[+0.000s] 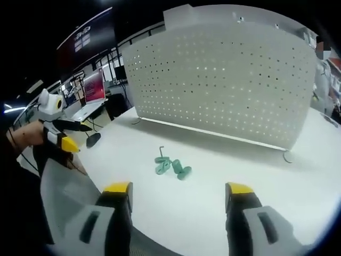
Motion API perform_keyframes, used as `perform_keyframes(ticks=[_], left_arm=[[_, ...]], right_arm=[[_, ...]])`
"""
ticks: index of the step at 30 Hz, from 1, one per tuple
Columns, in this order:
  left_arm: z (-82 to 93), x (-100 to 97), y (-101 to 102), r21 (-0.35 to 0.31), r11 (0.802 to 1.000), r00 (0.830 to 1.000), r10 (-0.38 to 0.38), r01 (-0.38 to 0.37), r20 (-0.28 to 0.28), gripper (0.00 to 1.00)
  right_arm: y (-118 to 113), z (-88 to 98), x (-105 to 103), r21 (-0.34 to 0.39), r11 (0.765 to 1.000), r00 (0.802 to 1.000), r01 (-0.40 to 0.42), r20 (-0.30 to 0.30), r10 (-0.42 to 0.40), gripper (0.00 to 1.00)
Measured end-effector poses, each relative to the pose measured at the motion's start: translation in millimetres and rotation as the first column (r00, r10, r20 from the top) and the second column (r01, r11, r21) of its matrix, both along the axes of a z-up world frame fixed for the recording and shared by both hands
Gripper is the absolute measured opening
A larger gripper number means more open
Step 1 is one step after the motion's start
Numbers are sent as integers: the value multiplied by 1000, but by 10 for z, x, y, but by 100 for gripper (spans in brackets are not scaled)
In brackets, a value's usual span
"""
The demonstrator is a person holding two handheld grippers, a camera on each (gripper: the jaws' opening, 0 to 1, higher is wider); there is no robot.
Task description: Insert the hook assembly into the mounting plate slot until the hook locks in place.
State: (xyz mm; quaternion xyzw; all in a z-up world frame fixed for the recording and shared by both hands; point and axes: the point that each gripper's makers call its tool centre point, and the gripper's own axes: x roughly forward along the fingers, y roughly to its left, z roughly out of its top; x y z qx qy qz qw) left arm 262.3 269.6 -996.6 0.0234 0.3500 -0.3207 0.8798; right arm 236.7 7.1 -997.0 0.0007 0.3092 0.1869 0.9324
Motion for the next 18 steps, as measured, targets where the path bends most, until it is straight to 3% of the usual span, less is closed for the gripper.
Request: perform_keyframes(ticks=[18], left_arm=[[-52,-22,82,23,999,1000,24,-23,-15,100]], right_arm=[[637,-271,466,-1,987,986,-164,-13,164,56]])
